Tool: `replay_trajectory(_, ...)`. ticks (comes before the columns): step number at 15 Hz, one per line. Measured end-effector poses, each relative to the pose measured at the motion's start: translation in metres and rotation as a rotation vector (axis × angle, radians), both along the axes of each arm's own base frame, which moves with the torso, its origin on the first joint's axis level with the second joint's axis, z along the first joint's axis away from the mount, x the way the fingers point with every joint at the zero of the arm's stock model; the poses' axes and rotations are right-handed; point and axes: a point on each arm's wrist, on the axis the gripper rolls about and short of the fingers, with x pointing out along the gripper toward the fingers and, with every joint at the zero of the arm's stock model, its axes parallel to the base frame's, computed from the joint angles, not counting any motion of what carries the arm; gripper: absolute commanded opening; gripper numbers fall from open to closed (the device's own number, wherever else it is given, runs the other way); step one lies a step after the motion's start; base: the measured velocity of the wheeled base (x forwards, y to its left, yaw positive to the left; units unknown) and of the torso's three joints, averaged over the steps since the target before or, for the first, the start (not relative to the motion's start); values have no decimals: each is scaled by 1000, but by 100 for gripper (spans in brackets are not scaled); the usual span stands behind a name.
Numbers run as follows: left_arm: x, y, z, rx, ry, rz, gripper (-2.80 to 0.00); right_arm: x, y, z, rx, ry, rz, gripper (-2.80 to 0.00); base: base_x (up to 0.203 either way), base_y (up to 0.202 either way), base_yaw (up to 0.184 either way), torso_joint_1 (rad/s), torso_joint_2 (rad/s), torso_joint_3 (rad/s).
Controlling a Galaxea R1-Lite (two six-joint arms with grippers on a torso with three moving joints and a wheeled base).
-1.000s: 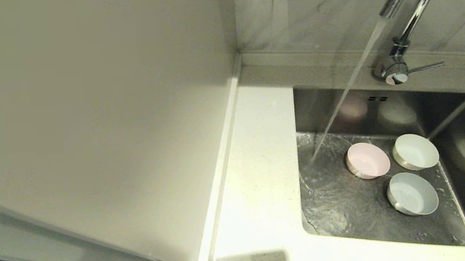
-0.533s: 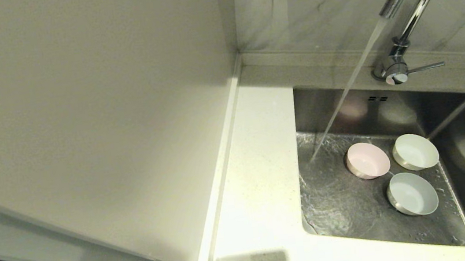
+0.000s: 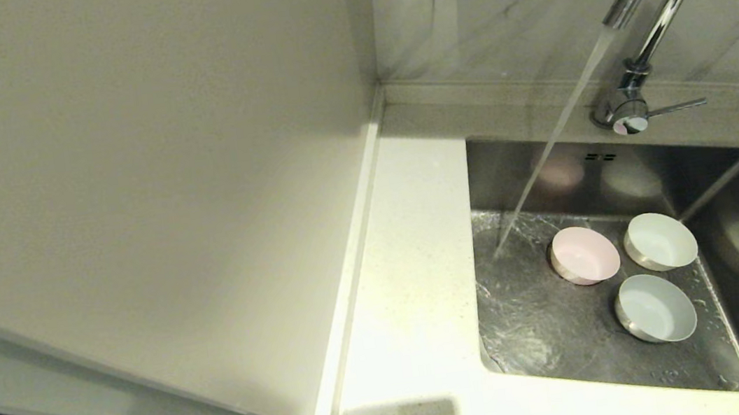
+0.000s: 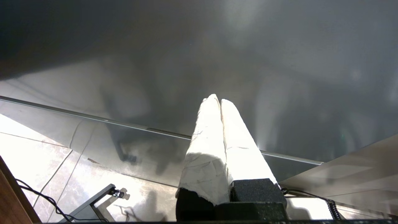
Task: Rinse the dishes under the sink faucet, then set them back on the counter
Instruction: Wait for the water to rinse the bowl
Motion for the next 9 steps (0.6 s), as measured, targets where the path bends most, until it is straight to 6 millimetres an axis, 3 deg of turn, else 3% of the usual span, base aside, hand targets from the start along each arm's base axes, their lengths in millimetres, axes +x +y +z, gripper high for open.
replay_trajectory(9, 0, 0, 0, 0, 0, 0, -280, 0, 0, 0, 0, 0, 0, -280, 0, 0, 0, 0, 0, 0)
